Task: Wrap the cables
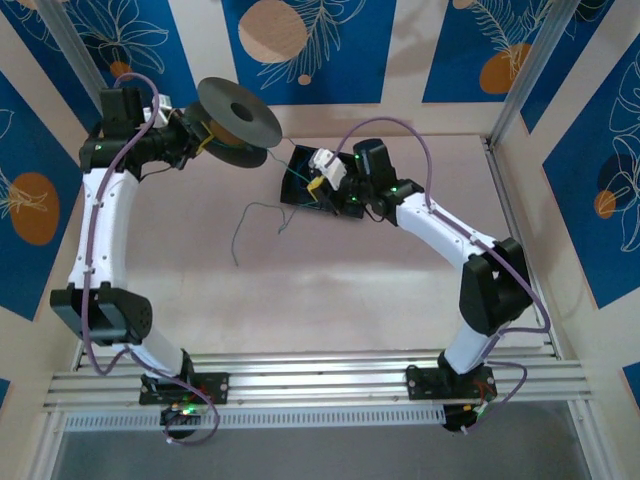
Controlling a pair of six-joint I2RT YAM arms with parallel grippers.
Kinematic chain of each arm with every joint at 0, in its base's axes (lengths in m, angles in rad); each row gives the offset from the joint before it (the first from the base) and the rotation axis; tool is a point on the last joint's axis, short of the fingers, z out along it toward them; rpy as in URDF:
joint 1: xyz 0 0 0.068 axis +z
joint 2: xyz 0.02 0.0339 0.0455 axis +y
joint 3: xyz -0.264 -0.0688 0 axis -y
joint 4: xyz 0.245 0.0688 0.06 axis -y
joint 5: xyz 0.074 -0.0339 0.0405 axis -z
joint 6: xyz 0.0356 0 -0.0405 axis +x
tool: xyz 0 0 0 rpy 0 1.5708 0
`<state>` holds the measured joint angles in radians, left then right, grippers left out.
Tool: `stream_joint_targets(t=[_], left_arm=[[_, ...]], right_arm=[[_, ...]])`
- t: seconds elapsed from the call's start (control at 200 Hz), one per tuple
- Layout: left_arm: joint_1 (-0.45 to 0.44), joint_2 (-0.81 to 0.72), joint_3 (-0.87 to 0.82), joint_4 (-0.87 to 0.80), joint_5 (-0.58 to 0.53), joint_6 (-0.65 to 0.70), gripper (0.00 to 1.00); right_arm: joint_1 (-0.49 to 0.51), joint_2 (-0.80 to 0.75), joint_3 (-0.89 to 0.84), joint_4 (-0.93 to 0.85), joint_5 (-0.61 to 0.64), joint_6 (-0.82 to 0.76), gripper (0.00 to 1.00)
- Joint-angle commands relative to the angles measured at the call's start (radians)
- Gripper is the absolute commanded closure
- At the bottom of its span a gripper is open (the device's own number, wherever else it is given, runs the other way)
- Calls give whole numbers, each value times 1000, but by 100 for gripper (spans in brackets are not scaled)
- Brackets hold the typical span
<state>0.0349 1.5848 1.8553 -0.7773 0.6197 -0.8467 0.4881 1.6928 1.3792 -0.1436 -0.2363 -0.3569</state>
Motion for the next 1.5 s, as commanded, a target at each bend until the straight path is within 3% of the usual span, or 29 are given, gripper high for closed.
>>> stream_joint_targets(t=[0.0, 0.43, 0.675, 0.975, 1.18, 1.341, 1.496], left_arm=[[23, -106, -30, 208, 173, 33, 100], [-6, -192, -209, 215, 298, 180, 100], [-26, -161, -120, 20, 336, 373, 100], [-42, -160, -94, 32, 378, 393, 100], [-105, -135, -27, -117, 291, 535, 100], [-208, -107, 28, -245, 105, 669, 100], [-273, -126, 20, -256, -81, 760, 100]], right_arm=[[-37, 26, 34, -68, -13, 52, 100], [-44, 8, 14, -32, -136, 25, 100], [-58, -28, -47, 64, -157, -13, 100], [-103, -30, -50, 87, -236, -12, 100], [-150, -18, 25, 22, -312, 58, 100], [-178, 23, 161, -181, -360, 45, 100], [-219, 61, 287, -379, -413, 3, 100]])
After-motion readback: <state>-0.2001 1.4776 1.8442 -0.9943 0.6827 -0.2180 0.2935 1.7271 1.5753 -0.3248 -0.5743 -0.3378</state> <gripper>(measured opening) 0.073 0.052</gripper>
